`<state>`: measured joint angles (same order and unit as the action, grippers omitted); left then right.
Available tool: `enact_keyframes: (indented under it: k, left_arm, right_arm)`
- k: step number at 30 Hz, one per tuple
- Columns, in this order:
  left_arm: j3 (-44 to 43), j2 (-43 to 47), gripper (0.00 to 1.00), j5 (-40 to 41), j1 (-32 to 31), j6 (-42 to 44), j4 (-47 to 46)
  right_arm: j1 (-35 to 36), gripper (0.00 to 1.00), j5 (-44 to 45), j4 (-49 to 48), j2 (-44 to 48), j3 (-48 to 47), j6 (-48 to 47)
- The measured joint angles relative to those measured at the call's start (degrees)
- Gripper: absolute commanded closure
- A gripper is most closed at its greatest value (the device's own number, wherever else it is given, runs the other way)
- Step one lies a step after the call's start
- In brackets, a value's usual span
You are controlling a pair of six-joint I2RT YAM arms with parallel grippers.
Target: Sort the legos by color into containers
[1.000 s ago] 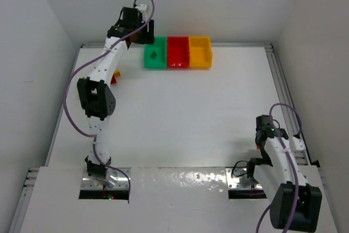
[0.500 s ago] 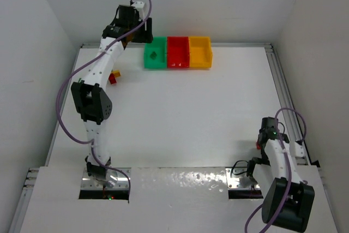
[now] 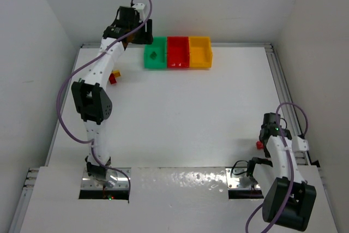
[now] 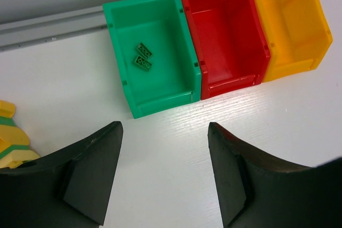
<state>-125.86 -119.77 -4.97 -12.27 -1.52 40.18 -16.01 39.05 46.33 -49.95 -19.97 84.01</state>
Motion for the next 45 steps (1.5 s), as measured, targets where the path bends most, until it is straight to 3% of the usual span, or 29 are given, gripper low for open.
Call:
enact_keyframes:
  k: [19,29,45]
  left_arm:
    - [0.3,0.0,0.37,-0.2,0.0,0.0,0.0]
    - [0.3,0.0,0.37,-0.2,0.0,0.0,0.0]
    - [0.3,0.0,0.37,-0.6,0.0,-0.1,0.0]
  right_arm:
    - [0.0,0.57,-2.8,4.6,3.0,5.4,6.2]
    - [0.0,0.71,-1.4,1.5,3.1,6.4,5.6]
    - [0.0,0.72,-2.1,1.6,1.3,5.7,6.0]
